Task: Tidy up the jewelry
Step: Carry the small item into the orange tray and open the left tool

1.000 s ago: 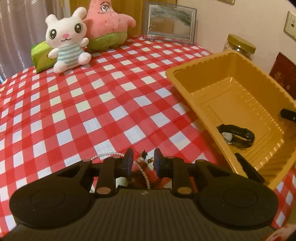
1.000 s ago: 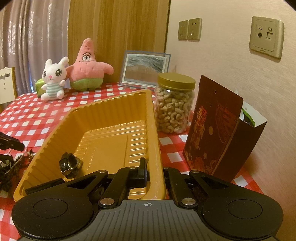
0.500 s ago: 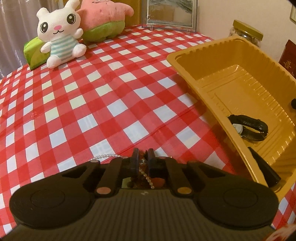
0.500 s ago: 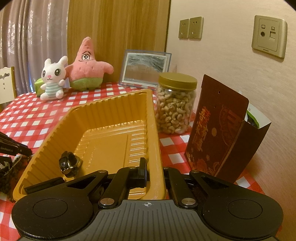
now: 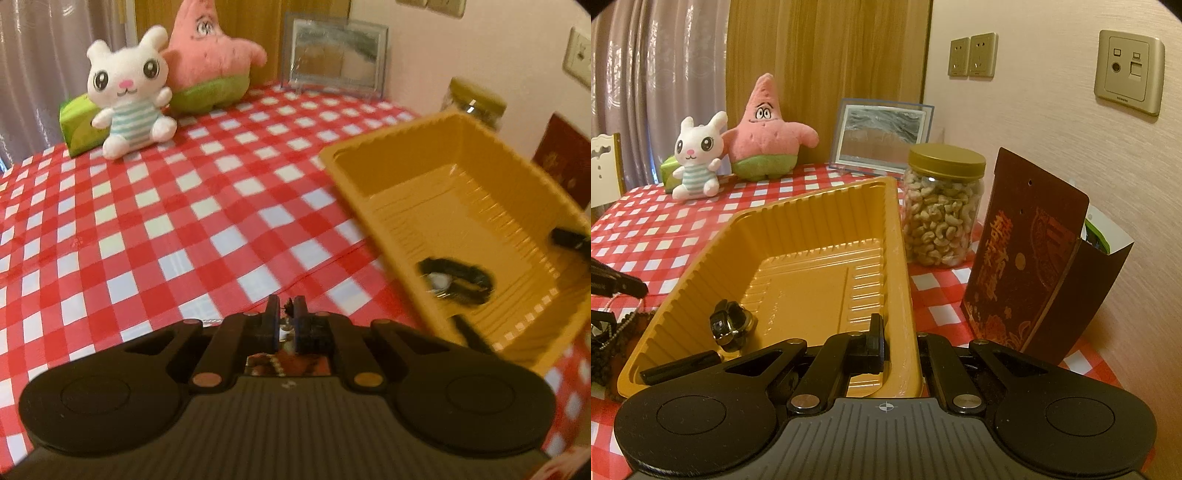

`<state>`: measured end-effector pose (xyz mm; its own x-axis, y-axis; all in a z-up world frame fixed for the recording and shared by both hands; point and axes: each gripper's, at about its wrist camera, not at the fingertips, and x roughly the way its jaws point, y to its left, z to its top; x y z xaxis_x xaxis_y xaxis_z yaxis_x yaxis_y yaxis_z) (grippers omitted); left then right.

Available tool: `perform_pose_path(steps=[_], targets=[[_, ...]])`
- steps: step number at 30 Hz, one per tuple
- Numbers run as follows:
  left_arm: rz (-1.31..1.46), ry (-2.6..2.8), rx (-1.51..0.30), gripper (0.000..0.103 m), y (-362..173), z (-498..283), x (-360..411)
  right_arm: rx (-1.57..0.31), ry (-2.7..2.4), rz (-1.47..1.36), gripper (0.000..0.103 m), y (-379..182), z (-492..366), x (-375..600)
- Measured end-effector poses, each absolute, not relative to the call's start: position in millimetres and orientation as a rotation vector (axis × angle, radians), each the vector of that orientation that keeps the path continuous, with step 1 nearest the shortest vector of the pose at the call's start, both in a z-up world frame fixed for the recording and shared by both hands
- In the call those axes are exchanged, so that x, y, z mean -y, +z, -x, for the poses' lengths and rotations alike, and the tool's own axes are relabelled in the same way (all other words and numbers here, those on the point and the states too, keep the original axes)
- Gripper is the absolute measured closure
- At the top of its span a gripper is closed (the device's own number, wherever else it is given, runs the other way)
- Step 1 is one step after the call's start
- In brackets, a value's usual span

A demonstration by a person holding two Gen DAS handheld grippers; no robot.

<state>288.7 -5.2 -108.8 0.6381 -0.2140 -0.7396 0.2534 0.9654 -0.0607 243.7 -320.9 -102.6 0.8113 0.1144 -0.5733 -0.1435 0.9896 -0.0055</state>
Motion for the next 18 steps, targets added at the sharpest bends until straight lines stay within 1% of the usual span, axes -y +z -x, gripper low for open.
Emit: perform_pose_path(steps=[5, 9, 18], targets=[[0.011, -0.351, -0.8, 0.097, -85, -269, 26, -0.608, 0.141, 0.049, 0.1, -102, -243, 319], [0.033, -0.442, -0.787, 0.097, -75, -257, 56, -0.606, 0.145, 0.049, 0.1, -101, -241, 317], [0.043, -0.535, -0.837, 0.097, -85, -252, 98, -0.608, 0.156, 0.048, 0.1, -99, -236, 317]])
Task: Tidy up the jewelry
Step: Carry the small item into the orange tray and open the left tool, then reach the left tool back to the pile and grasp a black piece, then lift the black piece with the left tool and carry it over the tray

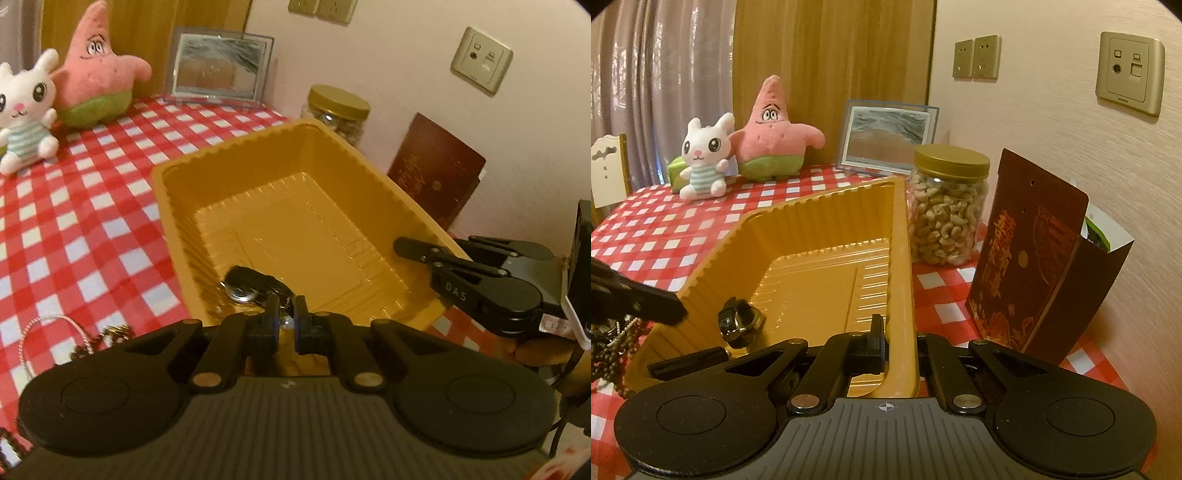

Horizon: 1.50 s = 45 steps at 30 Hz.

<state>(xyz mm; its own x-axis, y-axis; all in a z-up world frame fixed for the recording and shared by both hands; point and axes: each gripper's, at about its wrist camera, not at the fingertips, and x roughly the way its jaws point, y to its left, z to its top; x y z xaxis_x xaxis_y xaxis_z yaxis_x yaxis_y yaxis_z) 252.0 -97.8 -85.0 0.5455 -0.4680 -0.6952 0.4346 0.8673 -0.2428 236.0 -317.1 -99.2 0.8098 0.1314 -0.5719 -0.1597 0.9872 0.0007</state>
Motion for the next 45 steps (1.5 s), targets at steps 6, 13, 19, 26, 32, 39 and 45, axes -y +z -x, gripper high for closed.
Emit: perform_pose_path(steps=[6, 13, 19, 26, 32, 39, 45], targets=[[0.063, -0.53, -0.822, 0.087, -80, -249, 97, -0.614, 0.153, 0.045, 0.1, -98, -236, 318], [0.103, -0.499, -0.782, 0.083, -64, -236, 64, -0.616, 0.153, 0.043, 0.1, -99, -236, 318], [0.086, -0.357, -0.782, 0.077, -63, -220, 9, -0.616, 0.153, 0.043, 0.1, -98, -236, 318], [0.02, -0.193, -0.84, 0.071, -80, -213, -41, -0.618, 0.153, 0.044, 0.1, -98, -236, 318], [-0.027, -0.174, -0.862, 0.07, -92, -211, -48, -0.618, 0.152, 0.045, 0.1, -98, -236, 318], [-0.07, -0.215, -0.887, 0.07, -98, -219, -47, -0.62, 0.149, 0.042, 0.1, -98, -237, 318], [-0.064, -0.204, -0.941, 0.081, -116, -231, -46, -0.62, 0.148, 0.043, 0.1, -99, -237, 318]])
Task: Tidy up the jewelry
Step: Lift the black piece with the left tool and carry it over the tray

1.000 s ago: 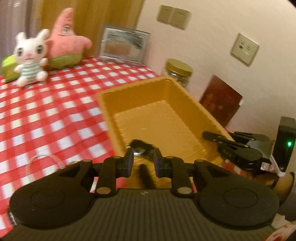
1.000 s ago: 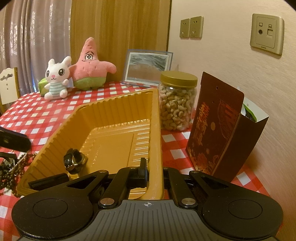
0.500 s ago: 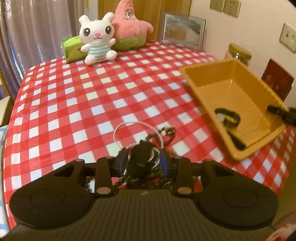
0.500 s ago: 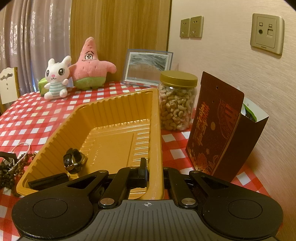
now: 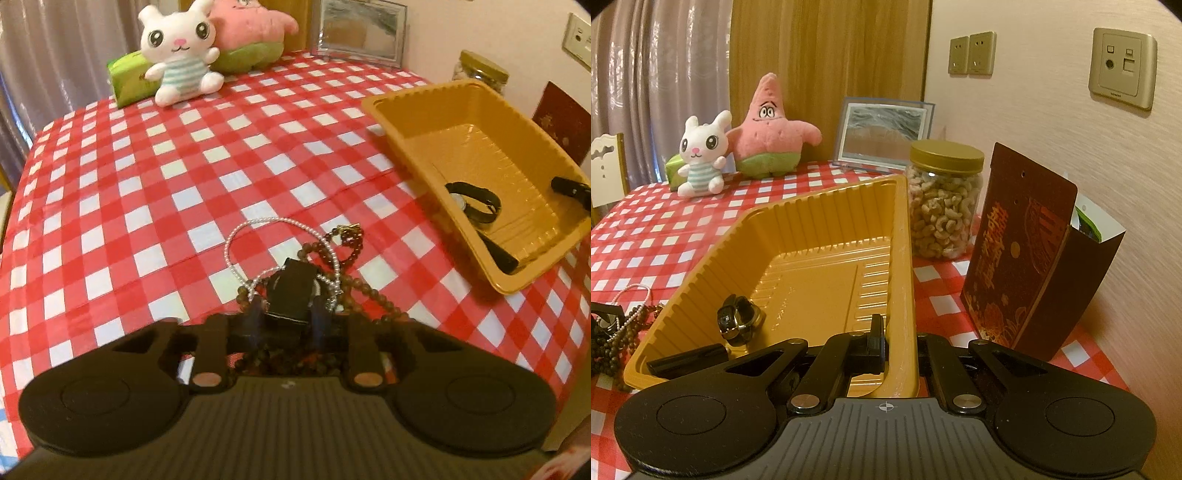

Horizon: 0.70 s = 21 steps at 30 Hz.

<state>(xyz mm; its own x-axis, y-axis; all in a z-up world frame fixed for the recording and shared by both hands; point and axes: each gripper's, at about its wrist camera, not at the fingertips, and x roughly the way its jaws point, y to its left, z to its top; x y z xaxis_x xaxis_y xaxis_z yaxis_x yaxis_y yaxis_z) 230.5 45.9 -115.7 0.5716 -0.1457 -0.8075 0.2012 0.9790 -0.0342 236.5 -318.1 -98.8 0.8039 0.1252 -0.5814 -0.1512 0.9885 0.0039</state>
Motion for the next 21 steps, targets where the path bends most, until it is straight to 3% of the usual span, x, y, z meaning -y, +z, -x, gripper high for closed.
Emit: perform_pose_path(steps=[11, 21], targets=[[0.25, -0.107, -0.875, 0.083, -75, -230, -114, -0.62, 0.148, 0.043, 0.1, -98, -236, 318], [0.278, 0.049, -0.903, 0.083, -76, -215, -162, -0.619, 0.148, 0.046, 0.1, -99, -236, 318]])
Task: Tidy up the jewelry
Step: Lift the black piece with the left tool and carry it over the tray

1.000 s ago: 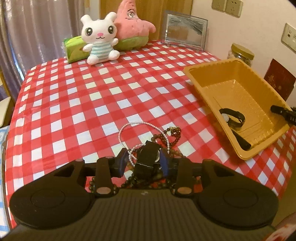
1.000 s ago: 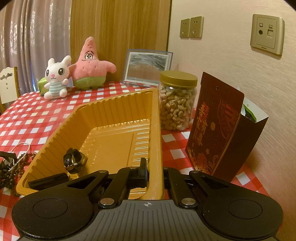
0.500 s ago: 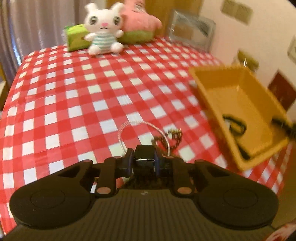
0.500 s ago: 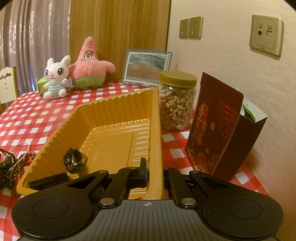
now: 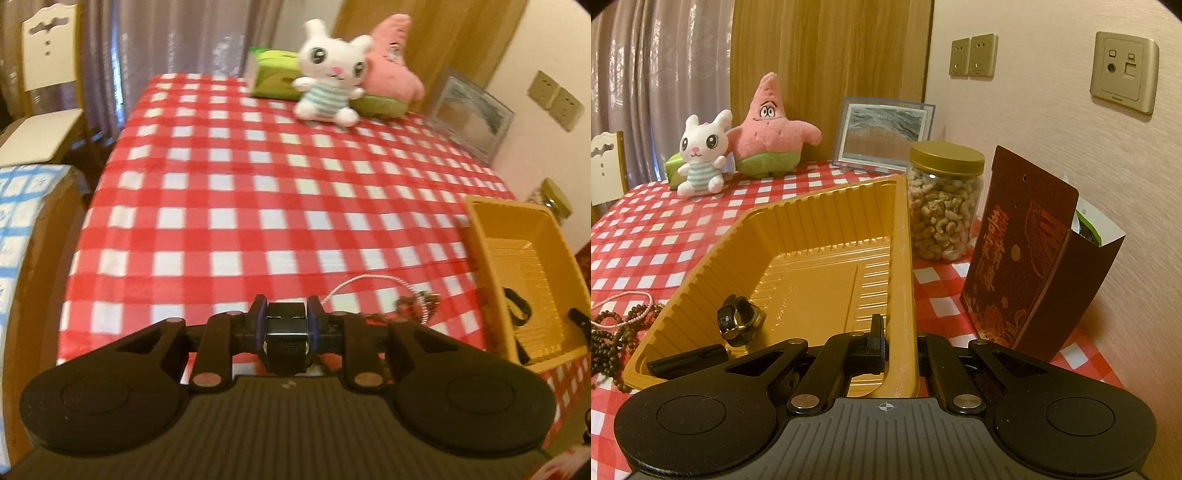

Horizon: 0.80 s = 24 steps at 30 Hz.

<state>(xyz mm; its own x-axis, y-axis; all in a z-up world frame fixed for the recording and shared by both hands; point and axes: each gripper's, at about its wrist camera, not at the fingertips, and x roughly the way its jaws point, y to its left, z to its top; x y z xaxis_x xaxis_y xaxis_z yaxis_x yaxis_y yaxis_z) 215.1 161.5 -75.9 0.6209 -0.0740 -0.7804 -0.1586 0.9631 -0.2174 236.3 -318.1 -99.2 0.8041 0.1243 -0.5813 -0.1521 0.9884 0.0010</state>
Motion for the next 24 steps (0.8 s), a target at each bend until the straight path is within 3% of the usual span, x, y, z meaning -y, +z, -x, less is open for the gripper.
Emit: perform_pose_path(steps=[11, 24], targets=[[0.295, 0.002, -0.83, 0.083, -46, -212, -154, -0.619, 0.146, 0.051, 0.1, -99, -236, 319], [0.293, -0.272, -0.814, 0.083, -40, -240, -59, -0.621, 0.142, 0.062, 0.1, -96, -233, 316]])
